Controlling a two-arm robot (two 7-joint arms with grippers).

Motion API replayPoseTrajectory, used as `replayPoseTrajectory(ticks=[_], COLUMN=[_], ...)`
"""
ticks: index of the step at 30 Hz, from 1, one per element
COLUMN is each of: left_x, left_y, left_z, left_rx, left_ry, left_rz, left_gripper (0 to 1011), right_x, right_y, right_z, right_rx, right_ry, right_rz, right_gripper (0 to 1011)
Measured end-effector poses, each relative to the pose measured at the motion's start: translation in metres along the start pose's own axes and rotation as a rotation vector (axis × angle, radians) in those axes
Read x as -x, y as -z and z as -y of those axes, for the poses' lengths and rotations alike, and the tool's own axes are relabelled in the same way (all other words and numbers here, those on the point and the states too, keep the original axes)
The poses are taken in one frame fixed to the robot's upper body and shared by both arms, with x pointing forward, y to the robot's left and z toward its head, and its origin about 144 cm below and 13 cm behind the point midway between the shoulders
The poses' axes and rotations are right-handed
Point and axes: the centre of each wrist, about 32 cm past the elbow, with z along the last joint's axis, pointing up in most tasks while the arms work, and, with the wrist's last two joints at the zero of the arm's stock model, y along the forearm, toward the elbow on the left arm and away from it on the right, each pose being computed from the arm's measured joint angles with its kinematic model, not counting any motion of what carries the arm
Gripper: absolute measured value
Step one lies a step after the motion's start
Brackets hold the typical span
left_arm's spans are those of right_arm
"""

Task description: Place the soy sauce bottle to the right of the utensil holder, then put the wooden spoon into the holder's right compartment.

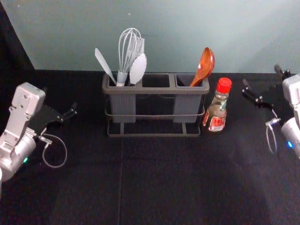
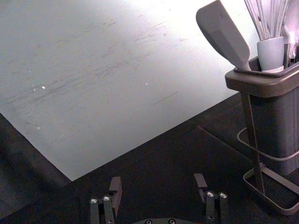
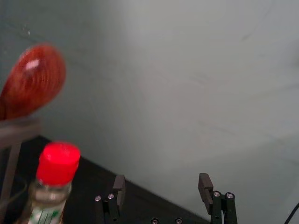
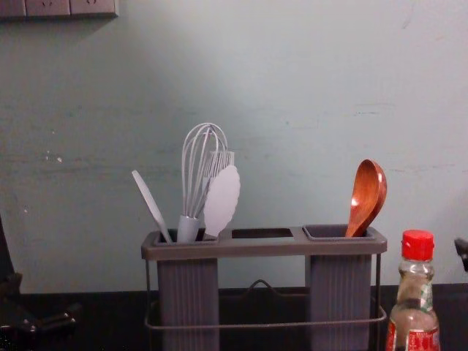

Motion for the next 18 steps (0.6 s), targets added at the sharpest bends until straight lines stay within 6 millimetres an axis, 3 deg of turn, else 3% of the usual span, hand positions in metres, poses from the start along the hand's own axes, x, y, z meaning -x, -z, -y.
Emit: replayPoseTrajectory(ticks=[7,18], left_x=[0.000,0.000], left_y=[0.000,0.000], left_z=[0.000,0.000], left_rx=[0.000,0.000], left_ry=[0.000,0.000], left_rz=[0.000,0.000], left_gripper=[1011,1011], right_x=[0.007,0.010], right_y=[0.014,0.017], right_z=[0.005,0.006], right_rx=[0.045,0.055], right_ry=[-0.012,-0.019], right_rz=[-0.023,-0.034], right_gripper=[1002,1002])
